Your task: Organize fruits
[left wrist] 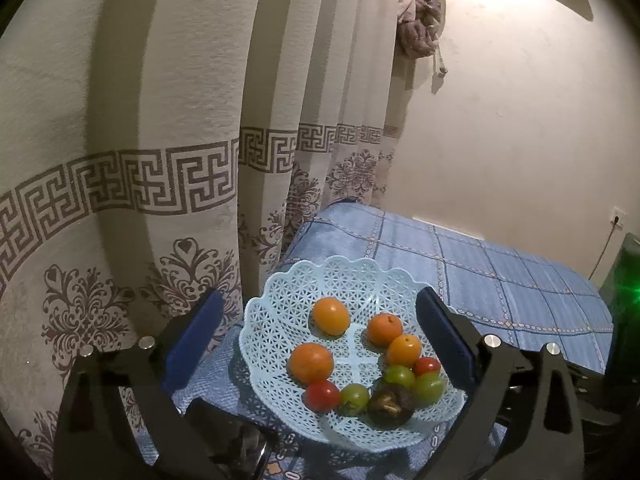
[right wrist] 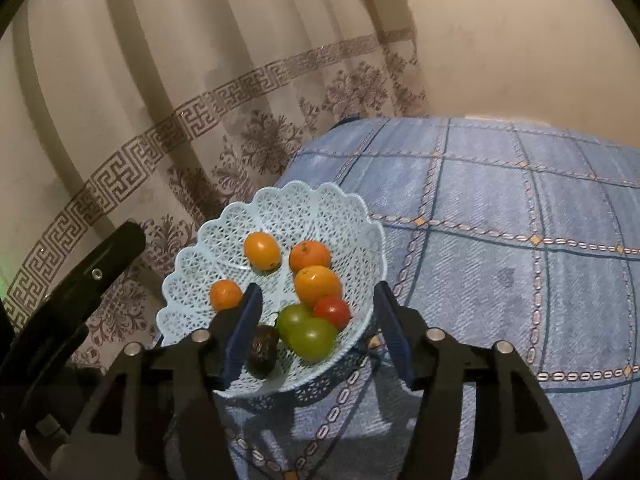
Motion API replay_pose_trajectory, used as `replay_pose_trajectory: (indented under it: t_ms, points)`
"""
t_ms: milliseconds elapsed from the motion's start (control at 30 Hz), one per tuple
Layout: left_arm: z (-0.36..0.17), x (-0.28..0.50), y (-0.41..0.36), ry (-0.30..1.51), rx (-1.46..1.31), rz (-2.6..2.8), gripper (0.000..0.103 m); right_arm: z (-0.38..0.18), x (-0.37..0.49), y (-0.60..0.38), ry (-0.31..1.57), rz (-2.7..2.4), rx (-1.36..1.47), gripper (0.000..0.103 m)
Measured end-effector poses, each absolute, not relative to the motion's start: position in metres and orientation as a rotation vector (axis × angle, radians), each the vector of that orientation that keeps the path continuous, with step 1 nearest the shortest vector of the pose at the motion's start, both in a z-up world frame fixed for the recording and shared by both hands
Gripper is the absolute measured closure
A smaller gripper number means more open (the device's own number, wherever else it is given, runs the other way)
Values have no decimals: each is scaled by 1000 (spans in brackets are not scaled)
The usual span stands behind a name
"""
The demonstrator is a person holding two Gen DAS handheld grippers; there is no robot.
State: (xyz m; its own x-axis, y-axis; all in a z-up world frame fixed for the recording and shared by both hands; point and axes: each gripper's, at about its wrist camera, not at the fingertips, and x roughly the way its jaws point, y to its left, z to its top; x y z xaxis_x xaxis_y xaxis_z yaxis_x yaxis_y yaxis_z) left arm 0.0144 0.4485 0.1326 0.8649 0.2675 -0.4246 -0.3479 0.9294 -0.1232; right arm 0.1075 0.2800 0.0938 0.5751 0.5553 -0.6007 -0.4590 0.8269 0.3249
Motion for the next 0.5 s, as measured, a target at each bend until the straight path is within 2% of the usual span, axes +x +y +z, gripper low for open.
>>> replay_pose_trajectory:
  t_ms: [167, 233, 367, 433, 500]
  points:
    - [131, 17, 449, 422, -202, 327, 3, 91, 112, 262, 759, 558, 176, 44]
    - [131, 18, 448, 423, -199, 321, 3, 88, 113, 254, 759, 536, 194, 39]
    - [131, 17, 444, 418, -190, 310, 3, 84, 112, 242, 760, 496, 217, 38]
    - [131, 17, 442, 420, -183, 307, 3, 82, 108, 238, 744, 481, 220, 30]
    - [130, 18, 440, 421, -176, 308, 3, 82, 102, 233, 720, 464, 211, 30]
